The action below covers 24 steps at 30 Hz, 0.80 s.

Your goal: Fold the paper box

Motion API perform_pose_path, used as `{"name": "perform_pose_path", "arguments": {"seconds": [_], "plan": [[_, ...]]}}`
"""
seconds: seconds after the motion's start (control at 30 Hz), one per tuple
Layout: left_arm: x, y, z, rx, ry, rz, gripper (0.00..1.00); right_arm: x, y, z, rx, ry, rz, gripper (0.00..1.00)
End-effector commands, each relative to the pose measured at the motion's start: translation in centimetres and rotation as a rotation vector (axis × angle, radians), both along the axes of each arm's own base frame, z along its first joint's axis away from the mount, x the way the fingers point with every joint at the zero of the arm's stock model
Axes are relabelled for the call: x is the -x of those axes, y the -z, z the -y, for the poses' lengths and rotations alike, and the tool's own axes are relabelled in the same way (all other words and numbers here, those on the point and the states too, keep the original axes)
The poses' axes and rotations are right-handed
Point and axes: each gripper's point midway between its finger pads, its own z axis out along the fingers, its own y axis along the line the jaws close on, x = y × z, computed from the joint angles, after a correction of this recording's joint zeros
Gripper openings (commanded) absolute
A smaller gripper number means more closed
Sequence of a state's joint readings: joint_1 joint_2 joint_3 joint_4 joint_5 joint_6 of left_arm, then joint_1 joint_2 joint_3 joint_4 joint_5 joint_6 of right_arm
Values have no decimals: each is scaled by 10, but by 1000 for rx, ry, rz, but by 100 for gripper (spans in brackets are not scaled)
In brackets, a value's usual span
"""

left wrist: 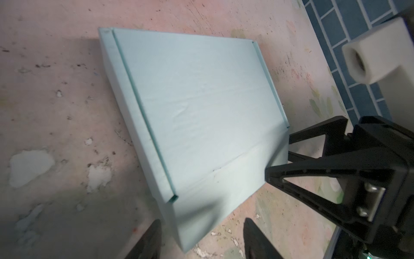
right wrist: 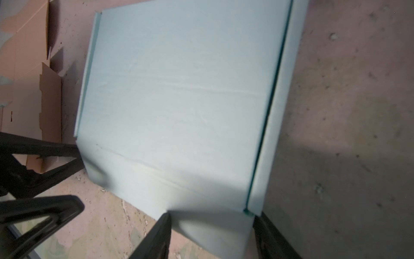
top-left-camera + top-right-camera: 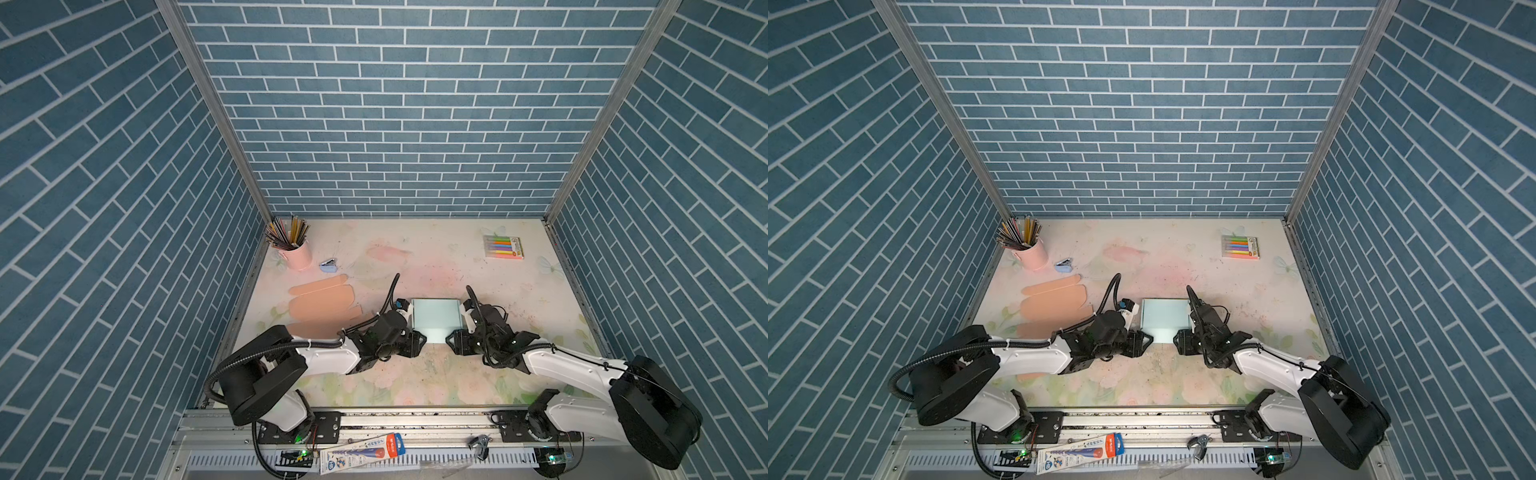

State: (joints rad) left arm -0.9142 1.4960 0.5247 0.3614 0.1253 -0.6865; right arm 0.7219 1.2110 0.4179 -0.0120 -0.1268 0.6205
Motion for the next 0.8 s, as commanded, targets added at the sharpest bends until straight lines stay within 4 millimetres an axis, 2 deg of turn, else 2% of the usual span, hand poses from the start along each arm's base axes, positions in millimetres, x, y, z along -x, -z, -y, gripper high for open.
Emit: {"name": "perform_pose_path", "arguments": {"seconds": [0.0,0.2,0.4,0.57,0.77], "plan": [[-9,-11,-9,18,-14,26,62,-8,-8,-4,9,-10,42,59],[-32,-25,-15,67,-10,43,65,-10,-9,-4,20,-12,46,59],[-69,-34,-13,72,-27,80,66,-11,-8,-6,18,-14,45,60],[-95,-26,-7,56,-24,79,66,-11,-6,-4,28,-10,44,60],[-110,-4,-8,16,-38,57,65,-14,-5,-4,34,-1,44,61]]}}
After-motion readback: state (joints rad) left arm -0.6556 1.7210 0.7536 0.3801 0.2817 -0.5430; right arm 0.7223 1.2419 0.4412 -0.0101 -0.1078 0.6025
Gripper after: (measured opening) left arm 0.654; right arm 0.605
